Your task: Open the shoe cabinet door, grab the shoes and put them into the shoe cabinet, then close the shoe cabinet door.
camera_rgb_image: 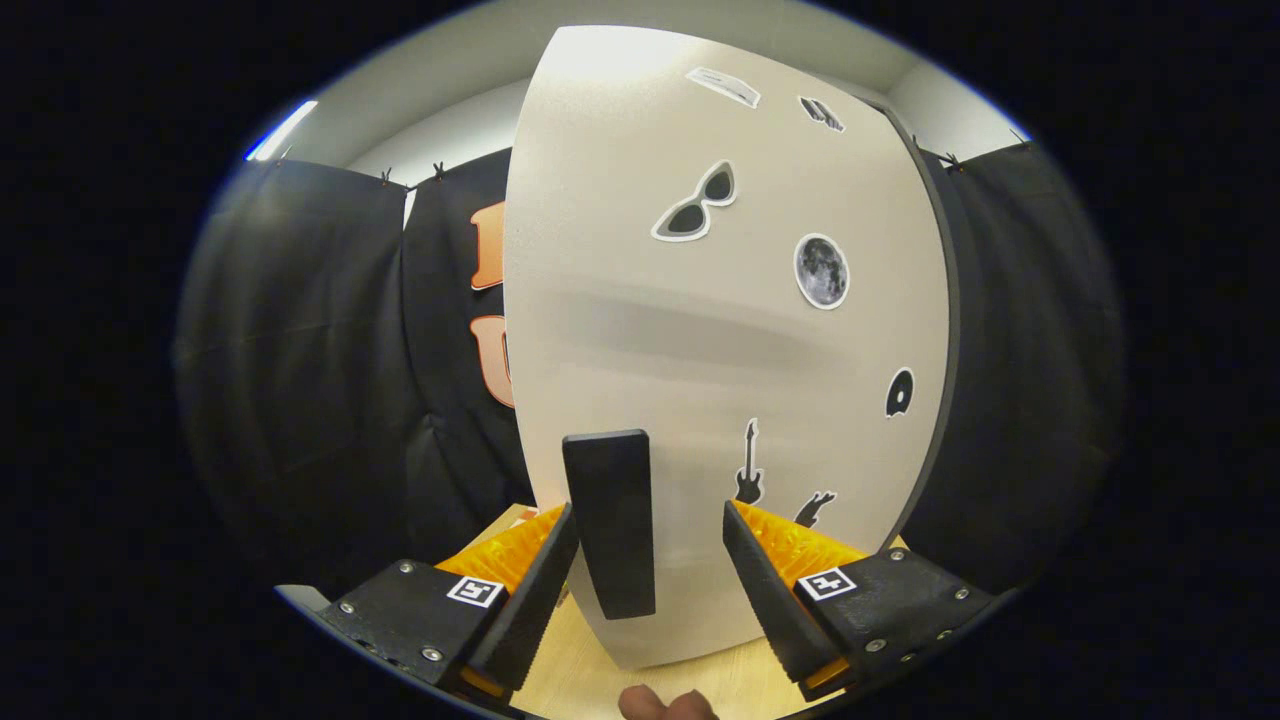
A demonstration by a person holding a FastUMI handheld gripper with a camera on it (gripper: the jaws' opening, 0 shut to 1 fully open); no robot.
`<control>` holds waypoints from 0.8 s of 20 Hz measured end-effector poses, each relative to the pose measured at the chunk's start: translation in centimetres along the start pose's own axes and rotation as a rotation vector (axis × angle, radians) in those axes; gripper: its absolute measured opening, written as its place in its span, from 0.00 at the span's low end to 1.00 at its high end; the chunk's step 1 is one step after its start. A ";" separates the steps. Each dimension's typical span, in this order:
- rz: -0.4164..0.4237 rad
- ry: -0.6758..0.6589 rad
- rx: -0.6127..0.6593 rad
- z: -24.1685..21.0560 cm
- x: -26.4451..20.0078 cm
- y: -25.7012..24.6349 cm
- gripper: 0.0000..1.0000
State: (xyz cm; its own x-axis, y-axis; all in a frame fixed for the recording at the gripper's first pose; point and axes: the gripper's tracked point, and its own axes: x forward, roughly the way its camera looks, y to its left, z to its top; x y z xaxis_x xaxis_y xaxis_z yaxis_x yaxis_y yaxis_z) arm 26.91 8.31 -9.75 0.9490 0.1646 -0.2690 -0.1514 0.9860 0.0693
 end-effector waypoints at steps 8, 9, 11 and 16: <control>0.036 0.014 0.041 0.2 6.1 1.0 0.91; 0.023 0.009 0.027 0.3 6.8 1.0 0.92; 0.009 0.004 -0.028 -0.1 7.1 0.9 0.90; -0.006 -0.024 -0.102 -0.3 8.3 0.4 0.92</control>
State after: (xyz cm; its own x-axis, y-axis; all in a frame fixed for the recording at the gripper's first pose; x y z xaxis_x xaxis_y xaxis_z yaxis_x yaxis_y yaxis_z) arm 34.64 10.12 -12.27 0.9561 0.1592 -0.2460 -0.1719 0.9846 -0.0310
